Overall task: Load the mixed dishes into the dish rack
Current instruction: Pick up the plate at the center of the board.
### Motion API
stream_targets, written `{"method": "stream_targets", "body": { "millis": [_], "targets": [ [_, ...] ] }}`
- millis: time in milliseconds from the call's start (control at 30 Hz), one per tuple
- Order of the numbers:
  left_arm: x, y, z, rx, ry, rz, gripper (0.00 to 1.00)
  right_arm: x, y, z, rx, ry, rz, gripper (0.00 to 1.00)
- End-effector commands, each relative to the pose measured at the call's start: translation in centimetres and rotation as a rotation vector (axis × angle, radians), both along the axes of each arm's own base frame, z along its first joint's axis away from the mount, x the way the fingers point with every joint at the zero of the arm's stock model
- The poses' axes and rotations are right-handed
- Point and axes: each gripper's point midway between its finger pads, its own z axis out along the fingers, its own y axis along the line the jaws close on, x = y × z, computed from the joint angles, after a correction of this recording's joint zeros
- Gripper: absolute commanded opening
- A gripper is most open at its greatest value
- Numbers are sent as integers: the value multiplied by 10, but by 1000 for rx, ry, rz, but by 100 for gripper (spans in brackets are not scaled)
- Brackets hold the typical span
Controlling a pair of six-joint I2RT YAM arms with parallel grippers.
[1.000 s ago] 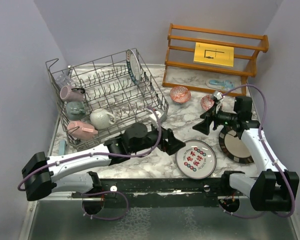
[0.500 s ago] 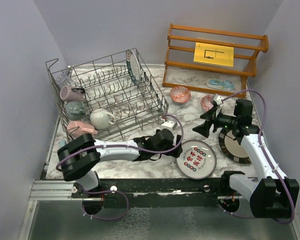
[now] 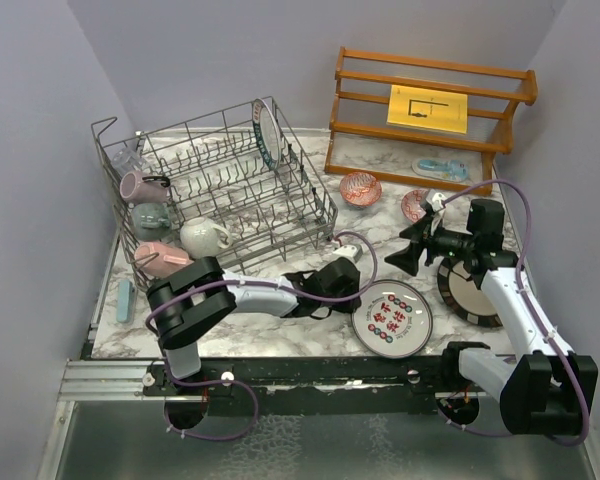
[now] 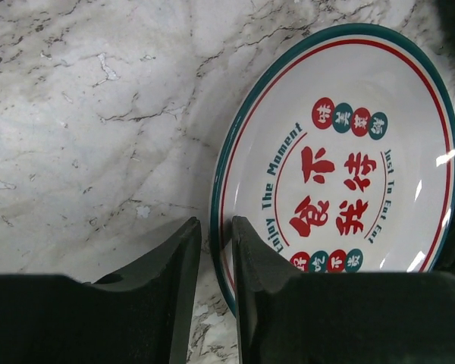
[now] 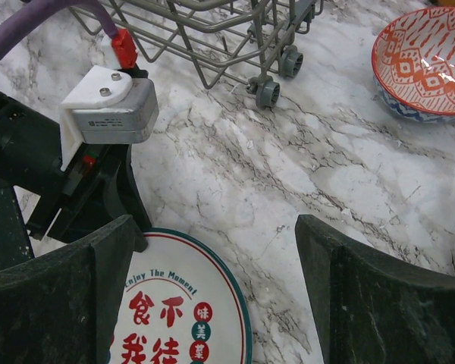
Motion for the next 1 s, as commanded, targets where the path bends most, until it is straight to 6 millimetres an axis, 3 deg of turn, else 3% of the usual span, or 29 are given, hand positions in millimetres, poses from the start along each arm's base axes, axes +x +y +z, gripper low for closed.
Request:
{"method": "stream_targets", "body": {
  "millis": [0, 67, 167, 200, 300, 400, 667, 833, 967],
  "targets": [
    [-1, -10, 3, -23, 18, -47, 23, 8, -2, 6, -4, -41, -3, 85],
    [-2, -12, 1, -35, 30, -64, 20, 8, -2, 5, -2, -37, -3, 85],
    [-3, -14, 2, -61, 40, -78, 2, 8, -1, 4, 0, -33, -1, 85],
    [-3, -13, 4, -70, 35, -81, 0, 8, -1, 4, 2, -28, 0, 85],
    [2, -11, 18, -114, -23, -88, 0, 7, 0, 5, 11, -22, 7, 85],
    [13, -4, 48, -171, -171, -94, 0, 5, 3, 9, 29, -9, 18, 85],
    [36, 26, 108, -162, -524, -102, 0, -6, 13, 28, 99, -4, 96, 86],
    [44, 36, 127, -134, -618, -91, 0, -10, 16, 32, 103, -18, 144, 86],
    [44, 42, 134, -128, -677, -109, 0, -8, 14, 15, 58, -45, 211, 85]
  ]
}}
